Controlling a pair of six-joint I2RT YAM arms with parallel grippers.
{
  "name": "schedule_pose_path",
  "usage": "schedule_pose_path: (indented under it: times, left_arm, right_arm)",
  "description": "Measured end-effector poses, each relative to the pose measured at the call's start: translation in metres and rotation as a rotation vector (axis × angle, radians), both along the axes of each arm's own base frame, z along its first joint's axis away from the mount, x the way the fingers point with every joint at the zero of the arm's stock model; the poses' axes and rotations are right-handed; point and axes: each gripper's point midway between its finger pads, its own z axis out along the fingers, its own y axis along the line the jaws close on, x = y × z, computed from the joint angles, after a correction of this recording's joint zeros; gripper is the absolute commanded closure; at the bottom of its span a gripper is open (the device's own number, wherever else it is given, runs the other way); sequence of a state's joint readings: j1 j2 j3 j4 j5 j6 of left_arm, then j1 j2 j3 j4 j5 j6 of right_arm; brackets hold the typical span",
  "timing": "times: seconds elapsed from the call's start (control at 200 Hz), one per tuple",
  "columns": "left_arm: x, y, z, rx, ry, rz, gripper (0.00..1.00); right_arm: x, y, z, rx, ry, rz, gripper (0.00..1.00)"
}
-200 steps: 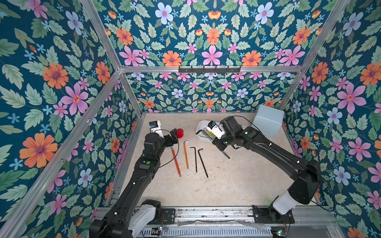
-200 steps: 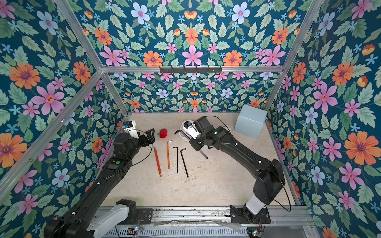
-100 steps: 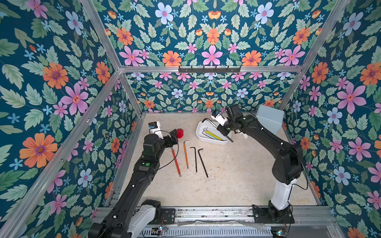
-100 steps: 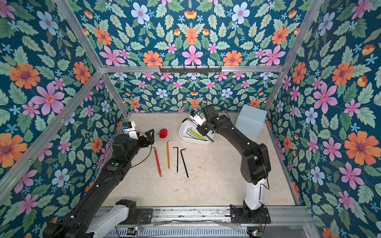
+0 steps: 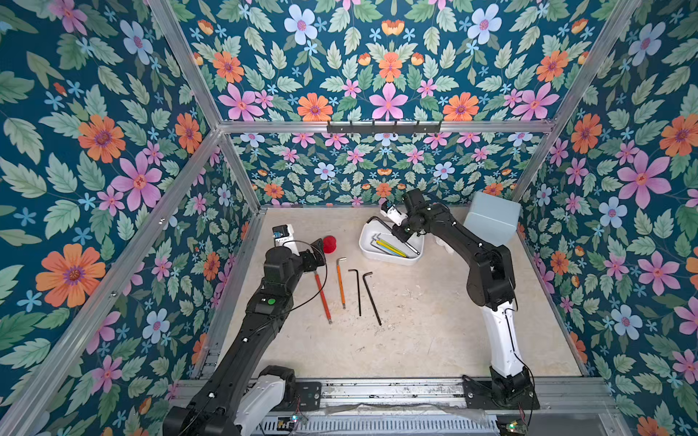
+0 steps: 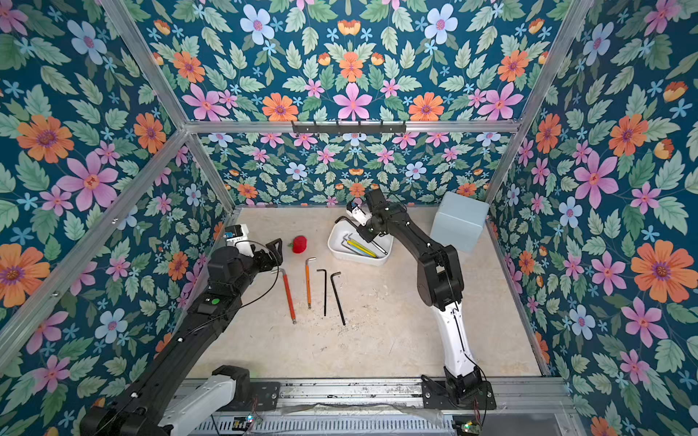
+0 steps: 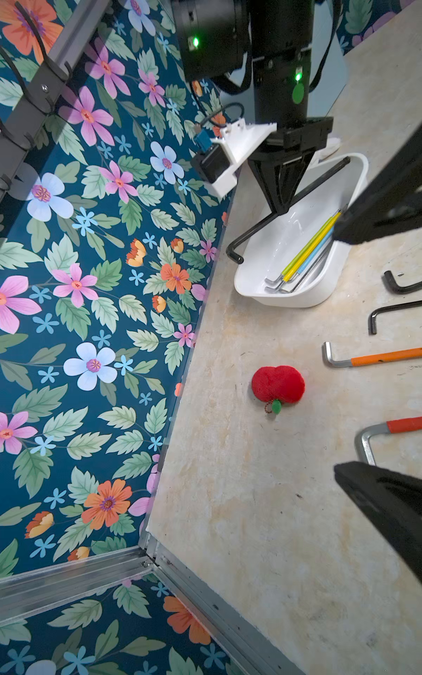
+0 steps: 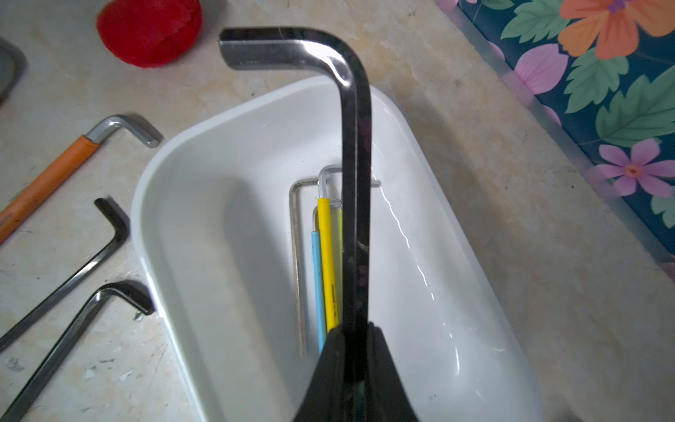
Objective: Put the hex key on the desktop into the storage box
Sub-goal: Place the Allen key in the storage box.
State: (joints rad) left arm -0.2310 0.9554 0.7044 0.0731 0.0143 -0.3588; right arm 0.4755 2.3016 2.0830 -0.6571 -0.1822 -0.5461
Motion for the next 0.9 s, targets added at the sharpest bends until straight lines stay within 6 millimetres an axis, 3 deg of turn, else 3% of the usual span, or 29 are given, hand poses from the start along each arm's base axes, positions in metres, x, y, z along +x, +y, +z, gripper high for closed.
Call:
schedule_pose_path:
  times: [0.315, 0.695, 0.765, 0.845, 0.9]
  left_arm:
    - [0.001, 0.000, -0.003, 0.003, 0.008, 0.004, 0.01]
    - [0.003, 0.000, -0.007, 0.005, 0.018, 0.004, 0.01]
    - [0.004, 0.000, -0.008, 0.007, 0.022, 0.004, 0.01]
    - [0.005, 0.000, -0.007, 0.008, 0.022, 0.004, 0.00]
    - [0.005, 0.000, -0.007, 0.009, 0.021, 0.004, 0.01]
  right_arm:
    - [0.001, -0.002, -0.039, -0.015, 0.072, -0.027, 1.00]
    - [0.006, 0.002, -0.069, -0.023, 0.117, -0.044, 1.00]
    - [0.007, 0.002, -0.070, -0.024, 0.119, -0.048, 0.92]
    - [0.007, 0.001, -0.070, -0.024, 0.120, -0.059, 0.69]
    - [0.008, 0.002, -0.070, -0.017, 0.124, -0.072, 0.66]
